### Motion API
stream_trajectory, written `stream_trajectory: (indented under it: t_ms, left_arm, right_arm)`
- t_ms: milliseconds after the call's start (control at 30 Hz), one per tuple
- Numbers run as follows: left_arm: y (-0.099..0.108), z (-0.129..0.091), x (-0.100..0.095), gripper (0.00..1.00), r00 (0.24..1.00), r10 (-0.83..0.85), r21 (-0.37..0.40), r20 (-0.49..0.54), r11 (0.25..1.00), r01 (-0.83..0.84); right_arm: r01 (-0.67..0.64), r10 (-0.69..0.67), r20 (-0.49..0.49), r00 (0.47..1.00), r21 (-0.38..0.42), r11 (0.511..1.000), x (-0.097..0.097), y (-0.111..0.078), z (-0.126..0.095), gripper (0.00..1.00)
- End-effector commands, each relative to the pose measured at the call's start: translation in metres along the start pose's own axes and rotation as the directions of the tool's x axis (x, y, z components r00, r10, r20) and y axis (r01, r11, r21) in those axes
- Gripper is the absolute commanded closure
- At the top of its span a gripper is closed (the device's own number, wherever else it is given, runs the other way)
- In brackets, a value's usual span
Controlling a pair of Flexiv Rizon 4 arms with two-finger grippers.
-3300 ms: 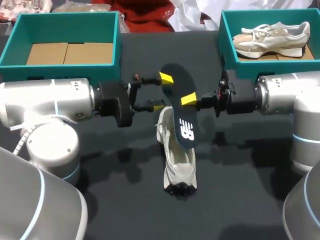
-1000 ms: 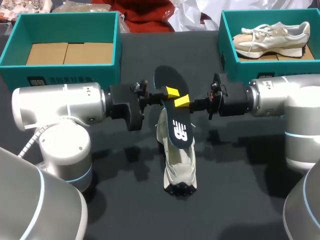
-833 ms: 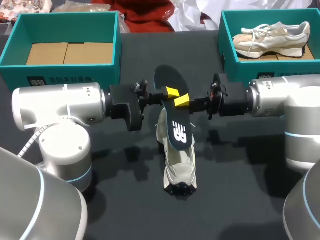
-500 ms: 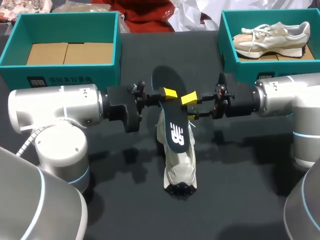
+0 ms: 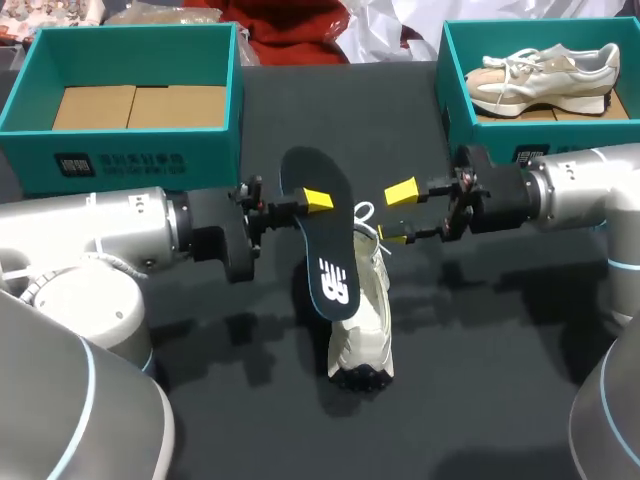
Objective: Take the shoe out of the shoebox, open the shoe tongue, remove and reinsert the insole, then place the shoe into the shoebox
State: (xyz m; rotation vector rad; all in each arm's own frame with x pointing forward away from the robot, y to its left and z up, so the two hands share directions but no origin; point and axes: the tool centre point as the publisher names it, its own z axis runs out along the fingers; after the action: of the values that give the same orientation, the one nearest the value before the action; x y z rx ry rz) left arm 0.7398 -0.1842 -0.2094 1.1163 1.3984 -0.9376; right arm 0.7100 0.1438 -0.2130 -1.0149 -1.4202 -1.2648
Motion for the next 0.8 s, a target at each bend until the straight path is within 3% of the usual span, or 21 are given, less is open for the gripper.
stream_trajectory:
  t_ms: [33, 133, 500, 633, 800]
  left_arm:
    - [-0.015, -0.008, -0.011, 1.0, 0.996, -0.082, 0.01, -0.033, 0.997, 0.083]
    - [-0.013, -0.008, -0.013, 1.0, 0.981, -0.189, 0.074, -0.041, 0.979, 0.192]
    - [-0.013, -0.008, -0.013, 1.0, 0.981, -0.189, 0.074, -0.041, 0.979, 0.192]
    - [-0.032, -0.007, -0.016, 1.0, 0.973, -0.228, 0.113, -0.032, 0.966, 0.23]
    - [-0.047, -0.01, -0.027, 1.0, 0.939, -0.343, 0.192, -0.035, 0.919, 0.343]
  right_arm:
    - [0.191, -0.192, 0.023, 0.981, 0.038, 0.981, 0.005, -0.014, -0.021, 0.0]
    - [0.343, -0.349, 0.013, 0.937, 0.162, 0.925, 0.0, -0.028, -0.032, 0.0]
    - [0.343, -0.349, 0.013, 0.937, 0.162, 0.925, 0.0, -0.028, -0.032, 0.0]
    - [0.465, -0.511, 0.076, 0.856, 0.317, 0.826, 0.003, -0.033, -0.034, 0.0]
    - [0.557, -0.659, 0.161, 0.735, 0.411, 0.722, 0.003, -0.046, -0.046, 0.0]
